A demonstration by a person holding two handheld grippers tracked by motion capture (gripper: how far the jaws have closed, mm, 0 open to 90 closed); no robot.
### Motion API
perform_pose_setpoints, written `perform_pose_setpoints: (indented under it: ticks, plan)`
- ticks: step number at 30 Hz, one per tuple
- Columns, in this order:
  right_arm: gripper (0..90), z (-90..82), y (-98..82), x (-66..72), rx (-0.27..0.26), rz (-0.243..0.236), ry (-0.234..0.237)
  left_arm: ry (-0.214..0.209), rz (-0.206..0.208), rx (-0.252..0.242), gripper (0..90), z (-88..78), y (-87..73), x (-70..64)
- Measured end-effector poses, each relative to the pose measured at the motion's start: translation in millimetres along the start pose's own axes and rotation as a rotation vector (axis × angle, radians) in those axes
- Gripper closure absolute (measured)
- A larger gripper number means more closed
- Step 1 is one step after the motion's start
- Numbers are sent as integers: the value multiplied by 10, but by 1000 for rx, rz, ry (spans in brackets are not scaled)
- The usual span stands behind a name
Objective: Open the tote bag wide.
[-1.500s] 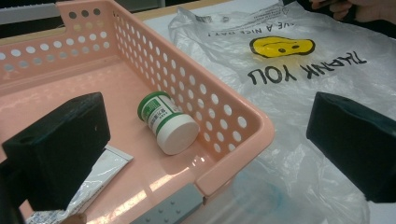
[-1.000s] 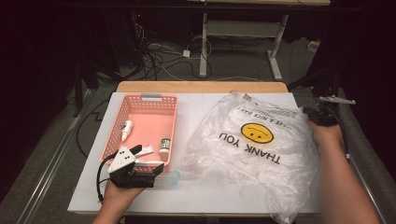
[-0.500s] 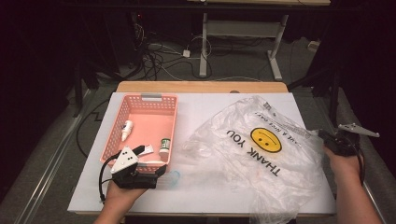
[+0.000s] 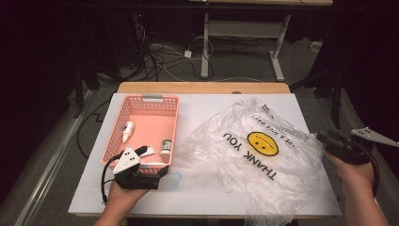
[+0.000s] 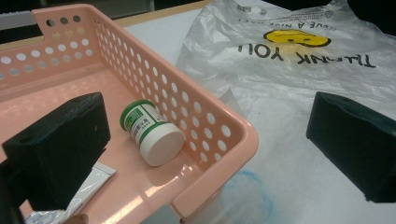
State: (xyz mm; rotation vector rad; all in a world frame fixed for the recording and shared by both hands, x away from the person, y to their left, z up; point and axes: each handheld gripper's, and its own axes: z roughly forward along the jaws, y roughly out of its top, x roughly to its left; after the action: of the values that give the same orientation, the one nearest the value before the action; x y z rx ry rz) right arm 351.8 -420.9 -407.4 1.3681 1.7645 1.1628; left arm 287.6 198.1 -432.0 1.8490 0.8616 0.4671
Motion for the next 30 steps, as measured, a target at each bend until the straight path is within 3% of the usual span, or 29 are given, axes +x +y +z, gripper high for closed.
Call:
perform_pose_setpoints:
  ticks: [3,4,5,9,10,11,14,15,16,17,23,30]
  plan:
    - [470,-34,-96,168,12,-16,26,1,12,5,0,-12,-11,-3]
    - [470,-34,-96,168,12,-16,26,-1,11,6,0,-17,-19,-4]
    - [456,-28,-166,282,22,-27,44,-2,11,8,0,-22,-25,-2]
    - [442,12,-267,508,36,-41,84,-4,-16,-5,0,-50,-44,34]
    - [442,12,-267,508,36,-41,84,-4,-16,-5,0,-50,-44,34]
    - [415,43,-290,619,51,-58,104,-1,-19,-6,0,-54,-44,43]
    - [367,78,-299,798,64,-88,141,7,-26,-7,0,-58,-43,67]
    - [367,78,-299,798,64,-88,141,9,-28,-7,0,-59,-45,72]
    - [330,98,-304,926,73,-107,180,10,-32,-6,0,-63,-49,77]
    - [330,98,-304,926,73,-107,180,10,-34,-5,0,-68,-55,81]
    - [196,187,-285,1333,65,-163,265,22,-48,-11,0,-134,-91,81]
    - [107,302,-211,1588,60,-191,315,33,-47,-10,0,-198,-123,73]
